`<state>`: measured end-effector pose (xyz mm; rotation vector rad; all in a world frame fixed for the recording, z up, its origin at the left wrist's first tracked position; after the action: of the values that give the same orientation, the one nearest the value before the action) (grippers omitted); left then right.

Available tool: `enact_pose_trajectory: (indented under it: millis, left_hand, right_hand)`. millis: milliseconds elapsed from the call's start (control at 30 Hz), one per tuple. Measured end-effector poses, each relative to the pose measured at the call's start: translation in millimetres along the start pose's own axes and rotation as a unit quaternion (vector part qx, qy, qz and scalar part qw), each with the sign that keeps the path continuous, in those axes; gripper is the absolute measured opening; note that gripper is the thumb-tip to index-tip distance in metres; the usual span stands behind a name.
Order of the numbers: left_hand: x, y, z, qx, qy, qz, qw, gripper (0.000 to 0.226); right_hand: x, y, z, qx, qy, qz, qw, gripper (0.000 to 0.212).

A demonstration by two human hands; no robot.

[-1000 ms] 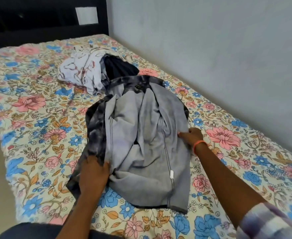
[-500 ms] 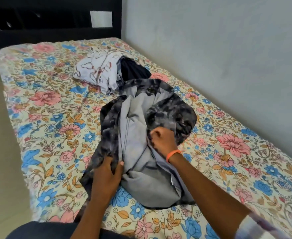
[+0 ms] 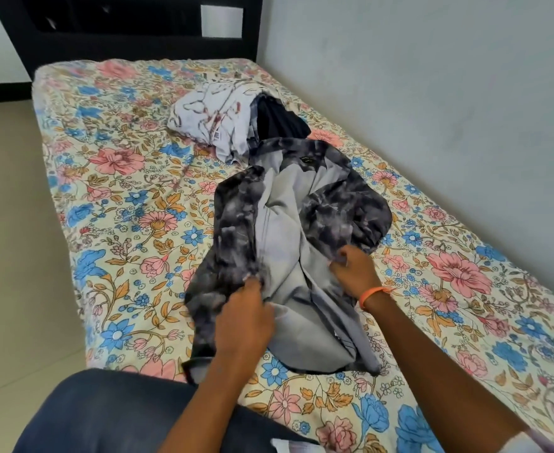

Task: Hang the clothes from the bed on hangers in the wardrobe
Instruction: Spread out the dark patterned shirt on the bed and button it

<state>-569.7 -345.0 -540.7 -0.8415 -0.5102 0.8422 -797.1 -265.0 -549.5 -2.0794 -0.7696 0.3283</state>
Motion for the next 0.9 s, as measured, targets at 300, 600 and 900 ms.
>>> enact_pose_trajectory:
  millis: [300,600,900]
  left_hand:
    - [20,28,8,0.186,0.071,-0.088,0.976,0.02]
    - [23,39,-19,0.079,0.047,-0.109,0.99,0.012]
    - [27,48,-6,0.013,0.084,-0.096,0.992,0.012]
  right_hand:
    - [76,-18,3,0.04,-0.067,0.001,0.997,0.023]
    - [88,-59,-2,-0.252,0.072,-0.143,0.955,0.022]
    - [79,-69,9,-0.298,0.06,-0.245,0.921,0.024]
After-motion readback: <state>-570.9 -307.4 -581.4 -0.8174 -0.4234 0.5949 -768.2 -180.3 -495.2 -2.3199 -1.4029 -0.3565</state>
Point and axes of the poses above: each hand's wrist, its own x-axis away from the middle knuckle, its own y-axis out of the palm, z = x × y, the point moved 1 cm from there along -x, towards the middle knuckle, and after that the axes turned 3 degrees about -x, right-handed, at the moved point
